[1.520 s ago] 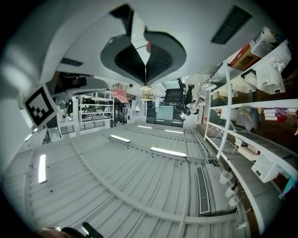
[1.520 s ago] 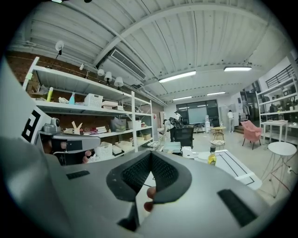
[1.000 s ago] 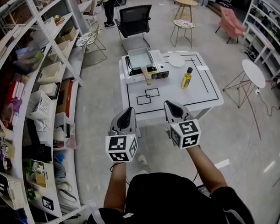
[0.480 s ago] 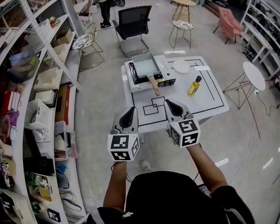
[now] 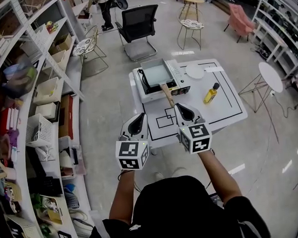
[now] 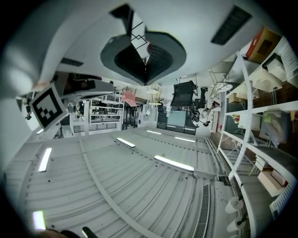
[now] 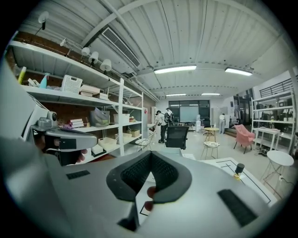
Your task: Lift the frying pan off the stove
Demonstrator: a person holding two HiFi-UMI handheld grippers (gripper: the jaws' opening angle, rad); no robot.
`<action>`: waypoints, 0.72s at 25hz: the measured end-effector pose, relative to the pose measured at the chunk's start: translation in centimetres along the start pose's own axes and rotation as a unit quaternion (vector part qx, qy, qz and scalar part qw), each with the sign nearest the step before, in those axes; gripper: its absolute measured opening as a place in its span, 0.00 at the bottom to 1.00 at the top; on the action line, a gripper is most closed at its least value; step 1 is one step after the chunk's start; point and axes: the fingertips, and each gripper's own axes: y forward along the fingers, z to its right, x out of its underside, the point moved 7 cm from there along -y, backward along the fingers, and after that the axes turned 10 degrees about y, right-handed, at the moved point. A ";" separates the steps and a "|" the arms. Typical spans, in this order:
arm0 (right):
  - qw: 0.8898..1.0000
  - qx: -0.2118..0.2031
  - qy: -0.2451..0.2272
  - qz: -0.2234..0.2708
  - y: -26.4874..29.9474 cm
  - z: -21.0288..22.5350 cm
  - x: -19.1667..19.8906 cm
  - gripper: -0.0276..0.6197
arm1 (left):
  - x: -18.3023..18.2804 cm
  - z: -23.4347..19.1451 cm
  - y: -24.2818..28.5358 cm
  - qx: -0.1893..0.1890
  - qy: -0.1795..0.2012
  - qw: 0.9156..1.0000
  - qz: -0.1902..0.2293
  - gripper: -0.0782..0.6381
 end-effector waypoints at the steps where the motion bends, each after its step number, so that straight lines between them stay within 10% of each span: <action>1: 1.000 0.002 -0.001 -0.003 0.3 0.1 0.1 0.05 | 0.0 -0.2 0.2 0.002 0.001 1.000 0.000 0.13; 18: 0.998 0.012 0.003 -0.057 7.6 3.5 0.6 0.05 | 1.0 -3.2 6.3 0.007 -0.009 1.000 -0.019 0.13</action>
